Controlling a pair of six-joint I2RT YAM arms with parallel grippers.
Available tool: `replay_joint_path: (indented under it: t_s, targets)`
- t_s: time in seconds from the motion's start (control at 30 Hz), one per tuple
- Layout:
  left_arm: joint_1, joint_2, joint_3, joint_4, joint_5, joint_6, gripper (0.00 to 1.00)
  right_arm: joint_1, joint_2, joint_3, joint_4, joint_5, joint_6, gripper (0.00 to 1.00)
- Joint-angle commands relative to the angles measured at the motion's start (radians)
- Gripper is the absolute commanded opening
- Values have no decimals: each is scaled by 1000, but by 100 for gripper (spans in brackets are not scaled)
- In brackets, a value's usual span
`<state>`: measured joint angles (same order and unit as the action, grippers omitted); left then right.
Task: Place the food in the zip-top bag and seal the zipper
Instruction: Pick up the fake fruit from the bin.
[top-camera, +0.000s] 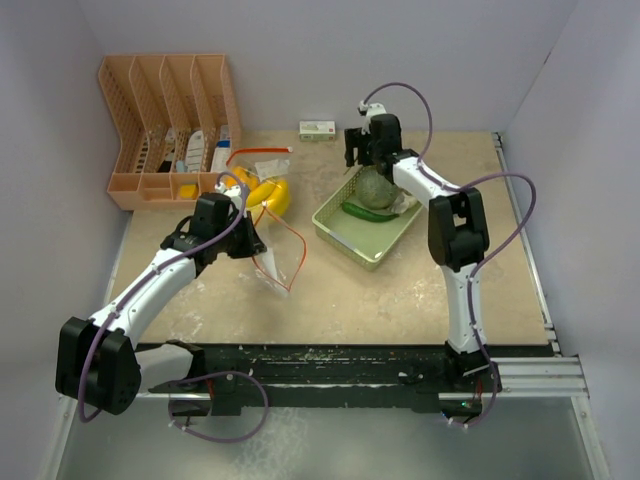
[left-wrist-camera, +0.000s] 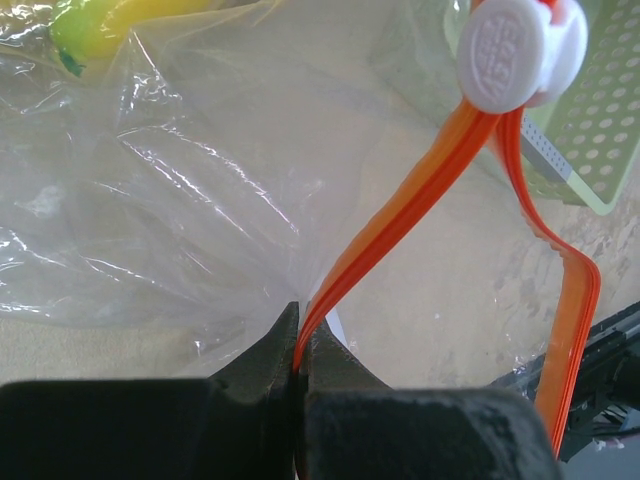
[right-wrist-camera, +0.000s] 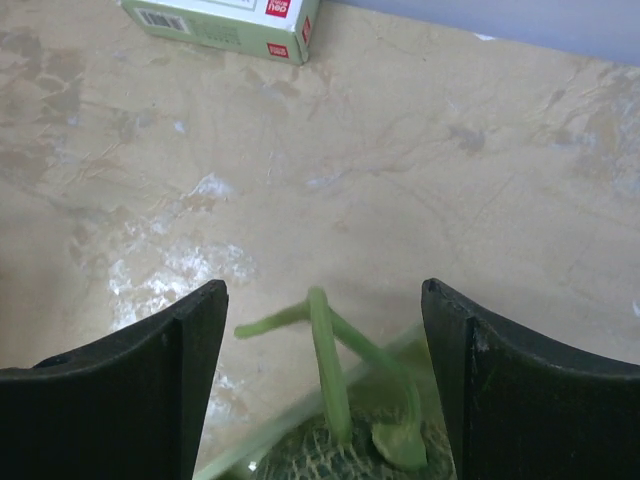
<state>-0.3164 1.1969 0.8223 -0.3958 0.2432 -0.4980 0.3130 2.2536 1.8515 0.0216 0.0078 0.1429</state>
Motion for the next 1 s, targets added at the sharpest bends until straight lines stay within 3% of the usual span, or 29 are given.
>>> replay_joint_path:
  t_s: [0.0,0.13,0.2,0.23,0.27,0.3,0.37,0.47,0.67,0.97]
  targets:
    - [5,-7,-2,59,26,-16,0,-3,-4,45,-5,17,-41,79]
    - [4,-5,-5,63,31,-17,0,-3,23,69,-19,18,-56,74]
    - [4,-5,-6,66,33,-19,0,-2,20,61,-12,14,-59,67]
    - [4,-4,-6,67,34,-19,0,-3,17,56,-9,15,-60,58]
    - [4,-3,-6,68,36,-19,0,-3,12,46,-6,18,-59,37]
    - [4,-2,-5,69,37,-19,0,-3,6,37,-1,25,-57,22]
    - [4,-1,-6,70,40,-20,0,-3,-10,12,20,38,-54,6]
    - [4,-1,-8,69,39,-20,0,-3,-34,-14,40,43,-57,0]
    - [5,5,-9,68,36,-22,0,-2,-168,-96,71,-16,-19,0]
    - [4,21,-11,64,23,-24,0,12,-608,-435,150,-119,124,0]
